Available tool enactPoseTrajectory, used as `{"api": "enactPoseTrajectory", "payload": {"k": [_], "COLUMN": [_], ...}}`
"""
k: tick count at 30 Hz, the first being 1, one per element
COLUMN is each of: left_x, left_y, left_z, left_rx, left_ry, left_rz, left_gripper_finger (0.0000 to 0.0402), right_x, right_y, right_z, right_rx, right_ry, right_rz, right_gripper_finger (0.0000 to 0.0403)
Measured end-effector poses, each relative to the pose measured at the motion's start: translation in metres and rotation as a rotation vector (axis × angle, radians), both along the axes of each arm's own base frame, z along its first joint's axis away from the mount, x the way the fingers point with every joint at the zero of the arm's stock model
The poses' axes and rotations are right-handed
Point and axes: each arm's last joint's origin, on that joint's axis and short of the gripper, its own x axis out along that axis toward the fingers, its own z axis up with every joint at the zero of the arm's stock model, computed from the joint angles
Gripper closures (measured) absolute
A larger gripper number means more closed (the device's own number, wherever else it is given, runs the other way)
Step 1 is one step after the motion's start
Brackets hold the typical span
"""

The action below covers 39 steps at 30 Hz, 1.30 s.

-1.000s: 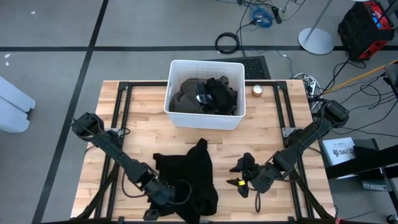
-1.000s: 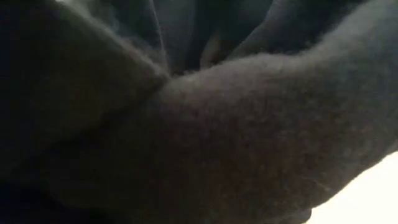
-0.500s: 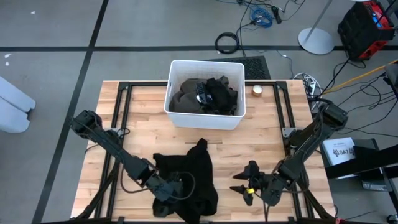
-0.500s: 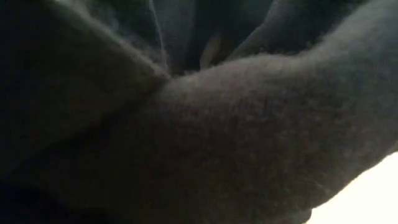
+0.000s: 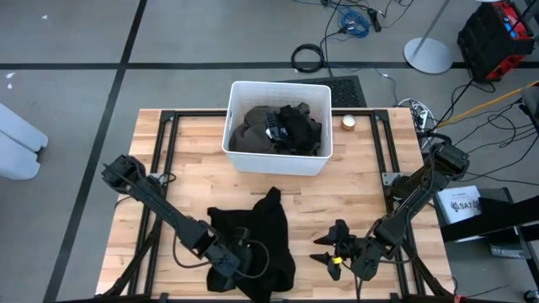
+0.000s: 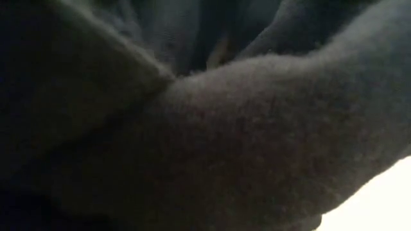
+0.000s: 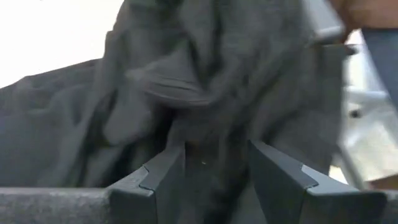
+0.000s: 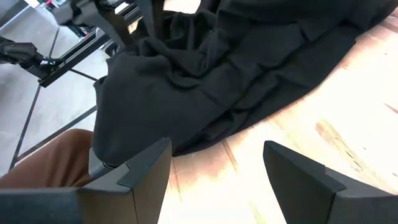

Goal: Sort clothes
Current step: Put the black shirt into the white laundry bin

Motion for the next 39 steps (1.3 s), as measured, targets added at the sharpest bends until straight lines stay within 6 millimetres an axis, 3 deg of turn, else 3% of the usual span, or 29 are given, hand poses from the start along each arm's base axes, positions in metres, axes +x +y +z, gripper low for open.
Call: {"api": "enactPoseTrajectory", "payload": {"k": [8,11,15,20,26,31,39], "left_x": [0.006,0.008,0.012,0.011,-0.001,-0.024,-0.074], "left_y": [0.005,0.008,0.013,0.017,0.011,0.019,0.055], "left_z": [-0.008,-0.008,-0.008,0.002,0.069,0.133,0.214], "left_rx": [0.08,0.053,0.026,0.013,-0.075,-0.147,-0.228], "left_ry": [-0.032,-0.027,-0.027,-0.039,-0.173,-0.337,-0.601], "left_rz": [0.09,0.15,0.195,0.197,0.119,0.084,0.178], "left_gripper_finger": [0.023,0.0275,0.0381,0.0396,0.0399,0.04,0.0401], "right_x": [-0.004,-0.007,-0.012,-0.021,-0.029,-0.022,0.011], "right_y": [0.004,0.006,0.011,0.017,0.03,0.033,0.02], "right_z": [-0.001,-0.001,0.0,0.0,-0.017,-0.034,-0.023], "right_rx": [0.039,0.048,0.038,0.052,0.07,0.073,0.031], "right_ry": [0.001,-0.006,-0.034,-0.064,-0.076,-0.046,-0.09], "right_rz": [-0.01,-0.015,-0.028,-0.047,-0.09,-0.108,-0.031], "right_gripper_finger": [0.0161,0.0161,0.0161,0.0161,0.0161,0.0161,0.0161]}}
